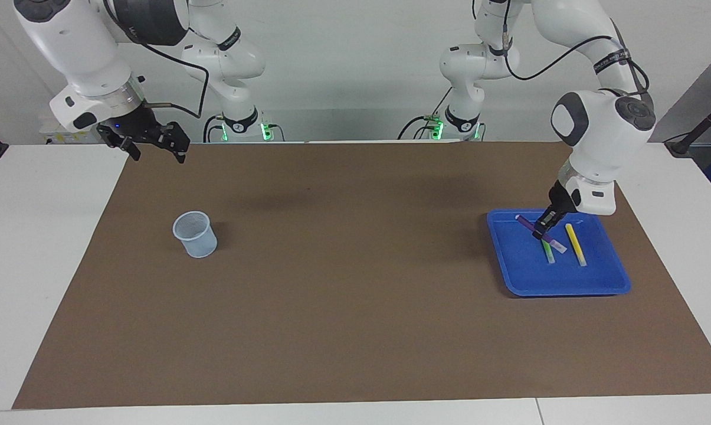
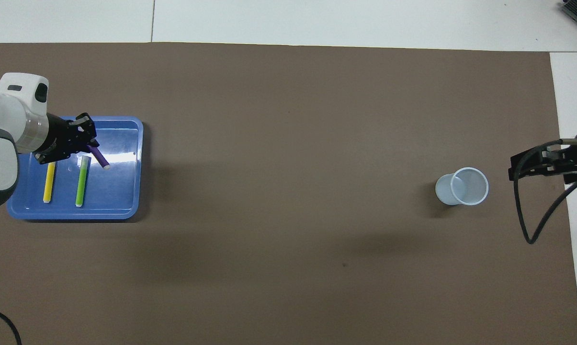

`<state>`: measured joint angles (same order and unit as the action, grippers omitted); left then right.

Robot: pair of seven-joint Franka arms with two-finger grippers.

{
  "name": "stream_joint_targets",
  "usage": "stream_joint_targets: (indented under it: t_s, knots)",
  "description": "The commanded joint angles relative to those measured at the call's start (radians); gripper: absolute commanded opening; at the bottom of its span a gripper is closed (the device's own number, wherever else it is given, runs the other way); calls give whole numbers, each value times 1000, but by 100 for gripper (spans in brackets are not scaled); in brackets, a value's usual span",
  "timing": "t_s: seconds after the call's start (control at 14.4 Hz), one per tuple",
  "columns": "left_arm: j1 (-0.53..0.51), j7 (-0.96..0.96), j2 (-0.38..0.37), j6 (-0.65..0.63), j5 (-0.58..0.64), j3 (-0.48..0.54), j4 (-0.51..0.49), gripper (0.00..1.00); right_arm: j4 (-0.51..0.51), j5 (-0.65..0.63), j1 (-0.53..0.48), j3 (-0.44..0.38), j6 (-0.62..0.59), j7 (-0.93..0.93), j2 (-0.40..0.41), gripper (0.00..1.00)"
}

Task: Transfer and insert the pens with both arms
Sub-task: 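Lift the purple pen with the left gripper while the right gripper advances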

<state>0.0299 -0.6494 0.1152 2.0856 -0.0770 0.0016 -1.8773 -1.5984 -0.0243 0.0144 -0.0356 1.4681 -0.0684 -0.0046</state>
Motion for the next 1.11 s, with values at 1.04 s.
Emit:
stream_joint_targets:
  t_s: [1.04]
  knots:
    - [22, -926, -123, -10, -29, -152, 92, 0, -49, 414, 104, 14, 167, -80, -26, 100]
